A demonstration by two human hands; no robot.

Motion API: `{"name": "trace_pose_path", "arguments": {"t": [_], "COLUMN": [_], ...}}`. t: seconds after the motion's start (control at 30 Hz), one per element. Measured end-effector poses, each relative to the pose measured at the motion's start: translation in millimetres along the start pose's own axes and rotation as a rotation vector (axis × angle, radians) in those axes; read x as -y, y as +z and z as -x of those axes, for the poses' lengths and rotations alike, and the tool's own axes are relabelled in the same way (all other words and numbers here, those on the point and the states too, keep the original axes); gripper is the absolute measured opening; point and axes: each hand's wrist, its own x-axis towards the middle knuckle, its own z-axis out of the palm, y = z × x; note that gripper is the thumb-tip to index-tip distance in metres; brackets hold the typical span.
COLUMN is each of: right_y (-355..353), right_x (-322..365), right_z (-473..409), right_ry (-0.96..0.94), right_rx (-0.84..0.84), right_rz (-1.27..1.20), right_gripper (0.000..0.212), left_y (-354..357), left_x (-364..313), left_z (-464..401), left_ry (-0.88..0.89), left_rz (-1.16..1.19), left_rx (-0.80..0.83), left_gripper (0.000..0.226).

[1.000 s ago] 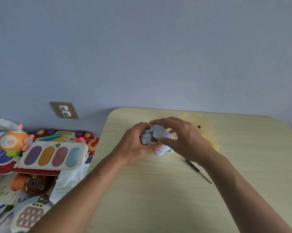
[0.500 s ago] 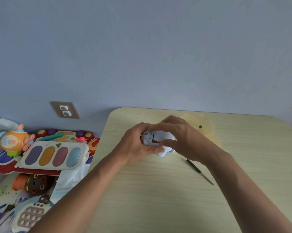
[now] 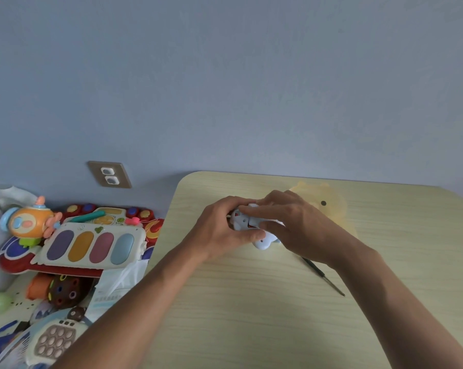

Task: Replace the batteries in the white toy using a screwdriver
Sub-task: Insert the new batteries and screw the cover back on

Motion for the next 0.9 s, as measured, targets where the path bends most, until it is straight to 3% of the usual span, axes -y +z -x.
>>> {"name": "trace_pose_path", "arguments": {"t": [0.2, 0.6, 0.73, 0.83, 0.9], "right_y": [1.7, 11.3, -4.2, -30.5, -45.2], "right_x": [-3.4, 5.9, 6.0, 2.2, 2.7], "right_z": [1.8, 4.5, 16.9, 34.6, 47.9], "right_ry": [0.165, 0.163, 0.198, 0.329, 0.417], "right_rx": [-0.118, -0.2, -0.156, -0.241, -0.203], "right_rz": [-0.124, -0.086, -0.132, -0.156, -0.106], "right_gripper": [0.032, 0.028, 0.034, 0.018, 0.009], "left_y": [0.6, 1.5, 0.6, 0.7, 1.3], "left_x": [-0.5, -0.3, 0.5, 1.6, 2.3], "left_z": [-0.1, 0.7, 1.6, 1.2, 1.2], "left_ry": [-0.011, -0.01, -0.016, -0.019, -0.018], "left_rz": [0.016, 0.027, 0.025, 0.031, 0.028], "left_rx": [-0.005, 0.002, 0.012, 0.008, 0.002], "left_gripper": [0.054, 0.058, 0.058, 0.058, 0.059]}}
